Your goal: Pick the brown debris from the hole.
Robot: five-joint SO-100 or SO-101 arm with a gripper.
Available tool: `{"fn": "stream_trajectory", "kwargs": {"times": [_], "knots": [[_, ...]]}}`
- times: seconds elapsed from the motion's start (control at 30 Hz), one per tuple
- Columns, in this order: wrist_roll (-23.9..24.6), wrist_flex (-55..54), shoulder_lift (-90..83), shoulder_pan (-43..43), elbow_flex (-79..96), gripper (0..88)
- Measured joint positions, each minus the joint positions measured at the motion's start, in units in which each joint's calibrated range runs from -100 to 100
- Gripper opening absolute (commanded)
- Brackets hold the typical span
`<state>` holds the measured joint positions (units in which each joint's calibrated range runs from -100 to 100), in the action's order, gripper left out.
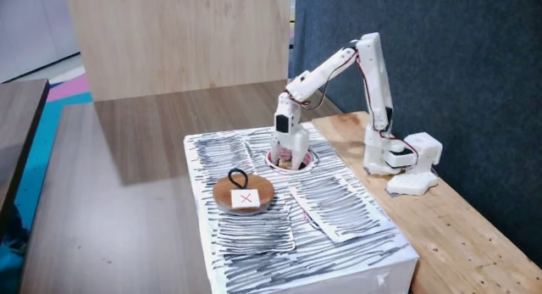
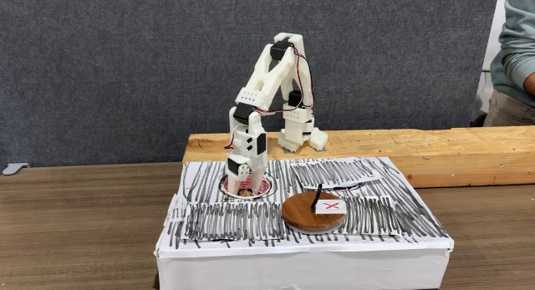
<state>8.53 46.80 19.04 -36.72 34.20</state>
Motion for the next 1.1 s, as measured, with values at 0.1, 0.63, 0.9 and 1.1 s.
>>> {"fn": "stream_trajectory", "kwargs": {"times": [0.1, 0.63, 0.9, 1.1], "knots": [[0.0, 0.0, 0.0, 0.0, 0.0, 23.9], [0.0, -0.4, 0.8, -1.0, -1.1, 1.0], [-1.4, 0.6, -3.2, 0.5, 0.3, 0.9], [-4.4, 4.9, -26.2, 6.3, 0.2, 0.9]]}}
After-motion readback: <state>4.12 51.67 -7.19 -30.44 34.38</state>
